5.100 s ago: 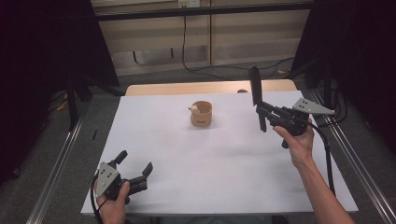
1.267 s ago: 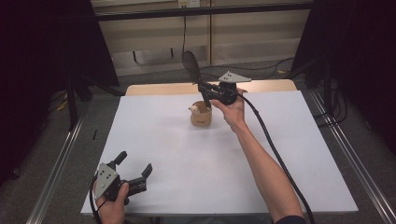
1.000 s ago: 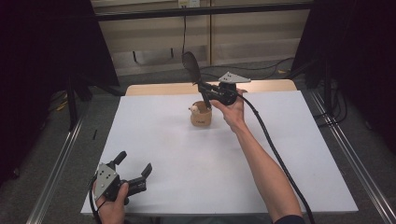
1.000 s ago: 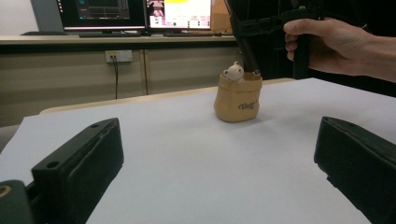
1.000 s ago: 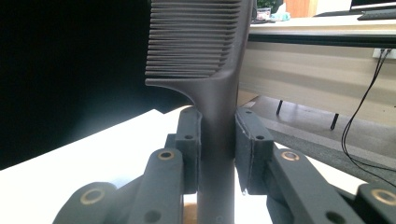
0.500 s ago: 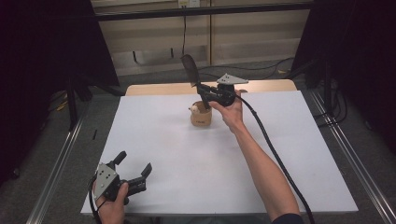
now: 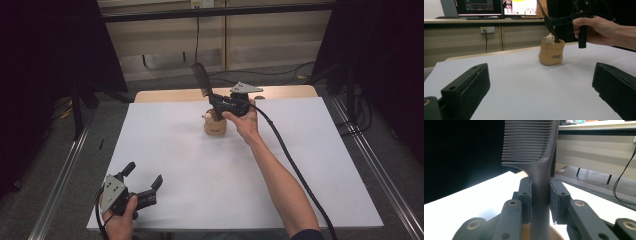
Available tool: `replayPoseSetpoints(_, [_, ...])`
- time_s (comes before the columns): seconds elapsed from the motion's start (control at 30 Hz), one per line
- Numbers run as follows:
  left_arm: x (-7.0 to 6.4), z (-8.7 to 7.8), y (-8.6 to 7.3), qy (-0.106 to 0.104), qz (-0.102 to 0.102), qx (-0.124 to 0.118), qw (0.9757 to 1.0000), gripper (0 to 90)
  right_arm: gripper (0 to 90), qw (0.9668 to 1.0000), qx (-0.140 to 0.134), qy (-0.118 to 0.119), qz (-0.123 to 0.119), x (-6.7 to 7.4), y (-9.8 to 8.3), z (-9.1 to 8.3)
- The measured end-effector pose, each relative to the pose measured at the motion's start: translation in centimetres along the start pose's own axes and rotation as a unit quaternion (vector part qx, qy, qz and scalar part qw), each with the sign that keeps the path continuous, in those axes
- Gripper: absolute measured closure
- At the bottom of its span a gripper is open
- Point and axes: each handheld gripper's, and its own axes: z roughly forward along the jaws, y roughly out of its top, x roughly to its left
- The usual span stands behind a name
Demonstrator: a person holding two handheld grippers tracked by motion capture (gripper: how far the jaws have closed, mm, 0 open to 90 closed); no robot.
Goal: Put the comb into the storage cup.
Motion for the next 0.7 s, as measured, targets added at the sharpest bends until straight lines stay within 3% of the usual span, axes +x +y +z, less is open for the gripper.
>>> replayPoseSetpoints(0.7, [0.0, 0.0, 0.0, -0.002, 0.002, 0.000, 1.0000, 1.5, 72.9, 0.9999, 0.010, 0.002, 0.004, -0.1, -1.3, -0.2])
